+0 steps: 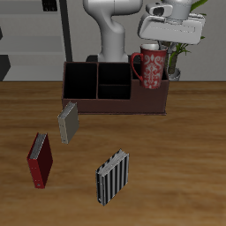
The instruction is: Place the red mug into the back desk caddy's right compartment
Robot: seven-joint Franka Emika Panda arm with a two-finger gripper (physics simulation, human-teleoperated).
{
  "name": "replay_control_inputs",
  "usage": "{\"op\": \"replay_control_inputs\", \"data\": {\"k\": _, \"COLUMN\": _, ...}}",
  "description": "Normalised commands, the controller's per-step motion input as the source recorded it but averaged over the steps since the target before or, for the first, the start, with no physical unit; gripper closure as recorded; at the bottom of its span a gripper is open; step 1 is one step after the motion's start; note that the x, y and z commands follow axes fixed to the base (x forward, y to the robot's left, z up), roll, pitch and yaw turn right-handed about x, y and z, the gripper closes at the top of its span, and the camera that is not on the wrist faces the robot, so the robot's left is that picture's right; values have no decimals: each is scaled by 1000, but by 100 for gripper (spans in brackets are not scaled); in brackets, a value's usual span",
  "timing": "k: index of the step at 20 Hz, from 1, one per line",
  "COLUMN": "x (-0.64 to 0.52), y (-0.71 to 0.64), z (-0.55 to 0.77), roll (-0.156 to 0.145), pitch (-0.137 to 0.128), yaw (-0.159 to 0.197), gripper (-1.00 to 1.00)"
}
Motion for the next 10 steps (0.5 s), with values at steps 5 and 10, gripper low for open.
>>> {"op": "replay_control_inputs", "data": {"k": 5, "x": -484, "y": -9, "z": 75, "roll": -2, "pitch": -28, "yaw": 10, "gripper": 100}}
{"op": "replay_control_inputs", "data": {"k": 10, "x": -381, "y": 68, "z": 113, "roll": 26, "pitch": -37, "yaw": 17, "gripper": 100}}
